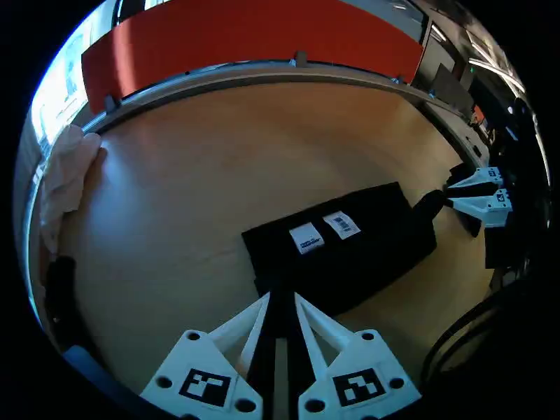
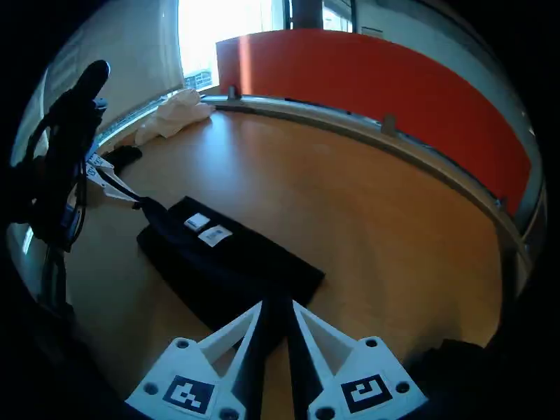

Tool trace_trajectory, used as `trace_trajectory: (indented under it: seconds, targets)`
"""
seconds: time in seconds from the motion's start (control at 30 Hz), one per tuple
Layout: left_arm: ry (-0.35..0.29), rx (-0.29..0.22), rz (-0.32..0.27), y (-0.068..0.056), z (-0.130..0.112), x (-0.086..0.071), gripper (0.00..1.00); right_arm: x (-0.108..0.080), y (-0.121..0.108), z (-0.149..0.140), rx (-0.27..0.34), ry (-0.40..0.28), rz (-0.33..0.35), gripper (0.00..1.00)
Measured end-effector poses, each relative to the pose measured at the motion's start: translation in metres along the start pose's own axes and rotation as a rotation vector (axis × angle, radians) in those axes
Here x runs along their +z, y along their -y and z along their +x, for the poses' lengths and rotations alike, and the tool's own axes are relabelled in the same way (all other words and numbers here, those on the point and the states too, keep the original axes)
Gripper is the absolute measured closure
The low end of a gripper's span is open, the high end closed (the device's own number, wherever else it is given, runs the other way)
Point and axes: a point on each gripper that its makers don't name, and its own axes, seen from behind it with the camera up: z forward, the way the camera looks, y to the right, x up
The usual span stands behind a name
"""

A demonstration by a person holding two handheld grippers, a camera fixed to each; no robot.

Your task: Fold towel

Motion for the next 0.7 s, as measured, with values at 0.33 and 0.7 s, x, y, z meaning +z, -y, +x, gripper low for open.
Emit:
trace_trajectory:
  seconds: [0.33, 0.7]
  targets:
    - [0.020, 0.031, 0.019, 0.010, -0.002, 0.036, 0.89, 0.029, -0.013, -0.006, 0.038, 0.025, -0.028, 0.84]
    - [0.019, 0.049, 0.063, 0.023, 0.004, 0.059, 0.71, 0.047, -0.021, -0.011, 0.064, 0.040, -0.067, 0.80]
